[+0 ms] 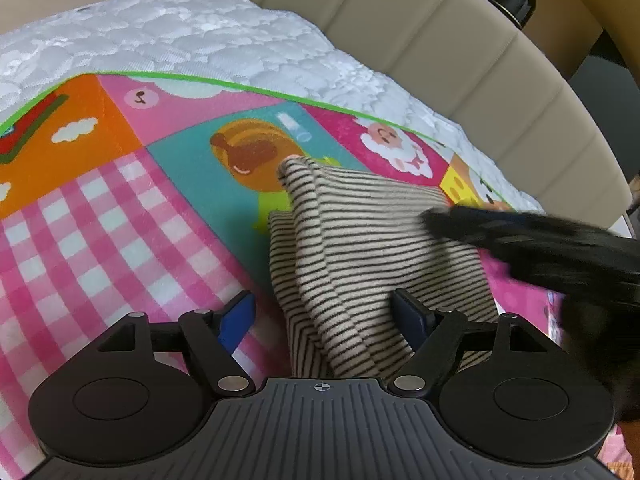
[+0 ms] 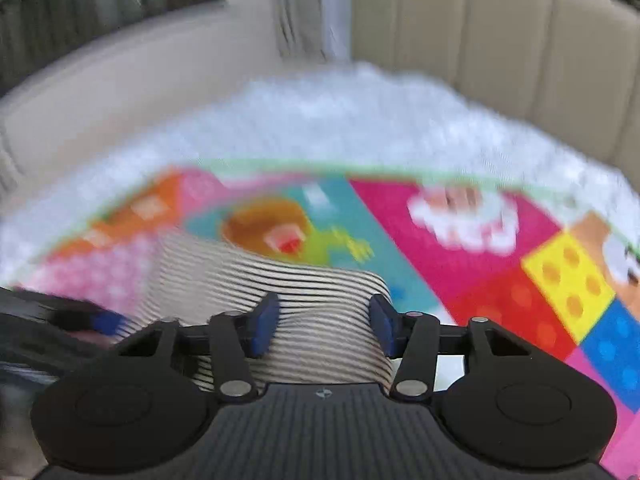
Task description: Fold clothes
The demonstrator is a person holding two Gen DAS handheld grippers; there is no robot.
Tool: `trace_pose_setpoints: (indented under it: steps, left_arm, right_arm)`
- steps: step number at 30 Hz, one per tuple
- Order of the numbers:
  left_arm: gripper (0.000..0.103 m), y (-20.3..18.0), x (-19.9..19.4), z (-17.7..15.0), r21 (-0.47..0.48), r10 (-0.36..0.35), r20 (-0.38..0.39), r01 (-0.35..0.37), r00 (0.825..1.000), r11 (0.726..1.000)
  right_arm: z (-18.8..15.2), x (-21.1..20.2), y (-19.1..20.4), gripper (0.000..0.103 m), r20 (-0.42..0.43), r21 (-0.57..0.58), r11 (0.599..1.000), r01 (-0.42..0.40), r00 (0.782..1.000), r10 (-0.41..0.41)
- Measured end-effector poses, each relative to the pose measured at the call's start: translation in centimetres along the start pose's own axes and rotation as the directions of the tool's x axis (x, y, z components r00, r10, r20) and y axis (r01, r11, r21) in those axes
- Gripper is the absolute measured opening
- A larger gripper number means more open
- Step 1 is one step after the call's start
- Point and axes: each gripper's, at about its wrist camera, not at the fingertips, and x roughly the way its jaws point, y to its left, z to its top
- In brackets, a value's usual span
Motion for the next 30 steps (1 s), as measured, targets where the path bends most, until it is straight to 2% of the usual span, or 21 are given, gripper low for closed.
trace_pose_setpoints:
  steps: [1, 5, 7, 9, 10, 12, 14, 17, 19, 22, 24, 26, 30]
  left_arm:
    - [0.081, 0.0, 0.1, 0.0, -0.001, 0.001, -0.002, -0.001, 1.000, 1.000]
    - [0.078, -0.5, -0.7, 0.2, 0.024, 0.022, 0.018, -0.022, 1.000, 0.999]
    - [0.068, -1.3, -2.6, 0.7, 0.053, 0.050, 0.076, -0.054, 0.996, 0.997]
    - [0.066, -2.0, -5.1, 1.2, 0.063, 0.044, 0.161, -0.055, 0.986, 0.997]
    - [0.062, -2.4, -6.2, 1.4, 0.066, 0.036, 0.195, -0.050, 0.980, 0.997]
    - [0.060, -3.0, -6.9, 1.9, 0.064, 0.003, 0.212, -0.017, 0.977, 0.998]
    - [0.057, -3.6, -5.7, 2.4, 0.083, -0.003, 0.171, -0.011, 0.985, 0.997]
    - [0.050, -3.6, -2.2, 3.0, 0.107, 0.056, 0.084, -0.065, 0.995, 0.992]
    - [0.051, -2.8, 0.0, 3.5, 0.086, 0.079, 0.041, -0.082, 0.996, 0.993]
    - [0.053, -1.1, 2.2, 4.2, 0.007, 0.064, 0.009, -0.064, 0.998, 0.998]
    - [0.056, -0.2, 3.4, 4.6, -0.040, 0.056, -0.004, -0.056, 0.998, 0.998]
    - [0.063, -0.3, 3.4, 4.5, -0.030, 0.072, -0.004, -0.072, 0.997, 0.997]
    - [0.064, -0.5, 3.4, 4.3, -0.009, 0.104, -0.003, -0.104, 0.995, 0.995]
  right_arm:
    - [-0.4, 0.9, -0.1, 0.064, -0.015, -0.008, 1.000, 0.013, 1.000, -0.013]
    - [-1.0, -0.1, -0.9, 0.064, -0.002, 0.042, 0.999, -0.009, 1.000, 0.009]
    - [-1.2, -0.4, -0.9, 0.064, 0.010, 0.020, 1.000, -0.004, 1.000, 0.003]
    - [-1.4, -0.3, -1.0, 0.064, 0.016, 0.033, 0.999, -0.012, 1.000, 0.011]
    - [-1.5, -0.5, -1.0, 0.064, 0.018, 0.040, 0.999, -0.014, 1.000, 0.013]
    - [-1.4, -0.9, -0.8, 0.064, 0.032, 0.040, 0.999, -0.013, 0.999, 0.011]
    - [-1.6, -2.3, -0.6, 0.065, 0.065, 0.012, 1.000, -0.013, 0.998, 0.012]
    - [-2.5, -5.8, -0.3, 0.065, 0.124, -0.056, 0.998, -0.042, 0.991, 0.048]
    - [-3.6, -8.2, 0.1, 0.065, 0.155, -0.116, 0.990, -0.080, 0.983, 0.098]
    - [-5.6, -10.0, 1.0, 0.065, 0.134, -0.166, 0.973, -0.160, 0.974, 0.182]
    - [-6.9, -9.2, 2.1, 0.067, 0.112, -0.215, 0.967, -0.140, 0.980, 0.167]
    - [-8.1, -8.3, 3.3, 0.068, 0.091, -0.264, 0.957, -0.116, 0.985, 0.144]
    - [-8.6, -7.8, 4.6, 0.071, 0.075, -0.312, 0.946, -0.089, 0.990, 0.118]
